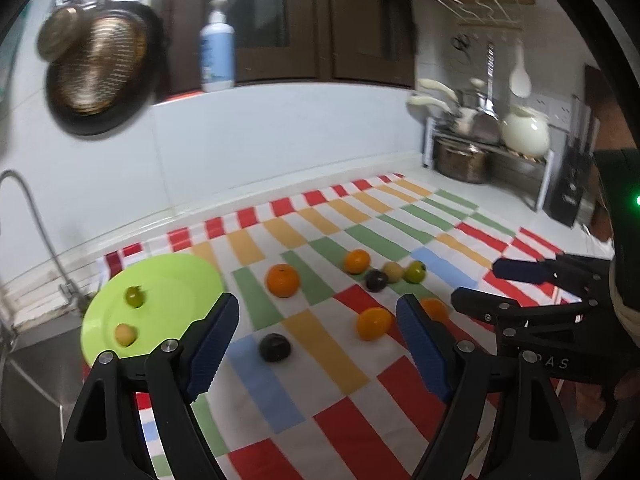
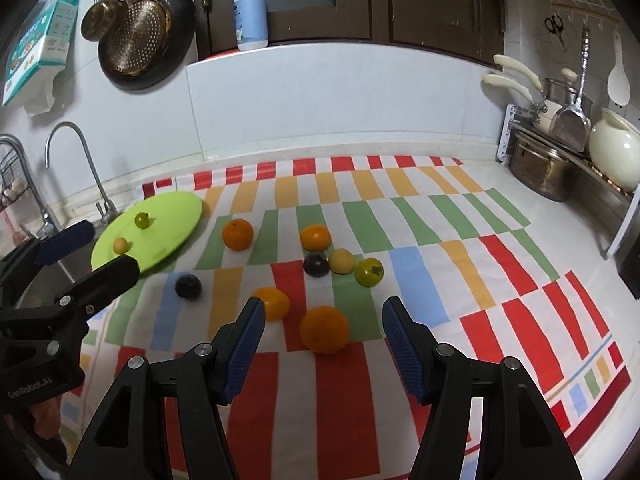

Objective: Organize fruits
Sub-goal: 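Withdraw both tools from the plate toward the oranges, then grasp a mandarin with left tool while right tool grasps the large orange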

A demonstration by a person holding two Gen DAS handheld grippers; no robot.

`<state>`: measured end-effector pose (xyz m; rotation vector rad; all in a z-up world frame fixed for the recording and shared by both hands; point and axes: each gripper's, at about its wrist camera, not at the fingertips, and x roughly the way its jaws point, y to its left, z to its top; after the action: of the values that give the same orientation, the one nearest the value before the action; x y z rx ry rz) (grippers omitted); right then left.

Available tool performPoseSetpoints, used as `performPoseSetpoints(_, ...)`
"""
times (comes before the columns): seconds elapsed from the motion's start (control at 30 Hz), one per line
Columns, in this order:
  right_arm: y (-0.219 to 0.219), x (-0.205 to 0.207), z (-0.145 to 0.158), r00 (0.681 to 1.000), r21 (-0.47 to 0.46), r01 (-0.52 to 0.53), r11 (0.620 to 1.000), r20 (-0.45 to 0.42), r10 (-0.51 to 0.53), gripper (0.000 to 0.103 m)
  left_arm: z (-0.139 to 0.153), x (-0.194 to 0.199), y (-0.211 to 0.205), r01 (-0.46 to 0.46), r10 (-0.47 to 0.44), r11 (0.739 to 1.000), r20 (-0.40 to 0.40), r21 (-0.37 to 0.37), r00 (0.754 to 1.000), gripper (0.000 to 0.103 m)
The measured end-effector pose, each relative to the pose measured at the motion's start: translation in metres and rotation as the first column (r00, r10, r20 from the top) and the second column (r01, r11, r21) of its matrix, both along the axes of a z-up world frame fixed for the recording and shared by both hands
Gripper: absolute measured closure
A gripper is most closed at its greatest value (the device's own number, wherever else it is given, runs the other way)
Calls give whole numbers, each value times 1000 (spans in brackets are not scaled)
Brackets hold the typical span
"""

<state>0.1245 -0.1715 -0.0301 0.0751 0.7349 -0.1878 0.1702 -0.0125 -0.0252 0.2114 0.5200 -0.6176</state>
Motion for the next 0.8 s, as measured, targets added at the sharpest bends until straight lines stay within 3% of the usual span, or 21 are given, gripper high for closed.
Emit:
performPoseSetpoints(0.37, -1, 9, -28, 996, -14, -45, 999, -78, 44, 41, -30, 14, -24, 189, -190, 976, -1, 109, 982, 41)
performPoseSetpoints(0.8, -7, 29, -52, 988, 8, -74, 997, -136, 74, 43, -59, 38, -47, 315, -301, 935, -105, 164, 948, 50)
